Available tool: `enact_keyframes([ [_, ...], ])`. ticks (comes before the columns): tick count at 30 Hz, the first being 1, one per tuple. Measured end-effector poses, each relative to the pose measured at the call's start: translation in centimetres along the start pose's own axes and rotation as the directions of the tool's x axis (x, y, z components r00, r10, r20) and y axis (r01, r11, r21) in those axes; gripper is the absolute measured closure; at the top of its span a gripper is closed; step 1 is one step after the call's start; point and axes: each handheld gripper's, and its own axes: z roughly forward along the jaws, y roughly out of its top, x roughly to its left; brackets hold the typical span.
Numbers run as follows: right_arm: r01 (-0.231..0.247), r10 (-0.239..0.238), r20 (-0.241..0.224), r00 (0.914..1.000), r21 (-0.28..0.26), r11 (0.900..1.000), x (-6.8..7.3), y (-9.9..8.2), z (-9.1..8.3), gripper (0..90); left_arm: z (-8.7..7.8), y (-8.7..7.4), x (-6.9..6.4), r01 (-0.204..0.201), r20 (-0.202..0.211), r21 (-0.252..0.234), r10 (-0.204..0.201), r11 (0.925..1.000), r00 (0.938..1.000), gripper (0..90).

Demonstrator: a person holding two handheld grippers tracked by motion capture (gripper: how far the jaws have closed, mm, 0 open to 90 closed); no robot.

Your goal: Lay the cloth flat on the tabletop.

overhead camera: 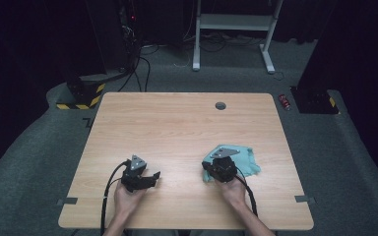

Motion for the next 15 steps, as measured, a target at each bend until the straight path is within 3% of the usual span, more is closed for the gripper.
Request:
enact_keyframes([
  [10,0.03,-0.029,-0.07,0.9971,0.005,0.9996,2.3,1.7,1.7,89.9,0.5,0.7,-1.7,-0.062,0.088,0.006,0.061,0.998,0.9943,30.0],
  [15,0.052,-0.051,-0.092,0.9945,0.009,0.9986,3.7,2.7,2.8,89.9,0.7,1.0,-2.4,-0.069,0.125,-0.004,0.069,0.9976,0.9898,29.9],
])
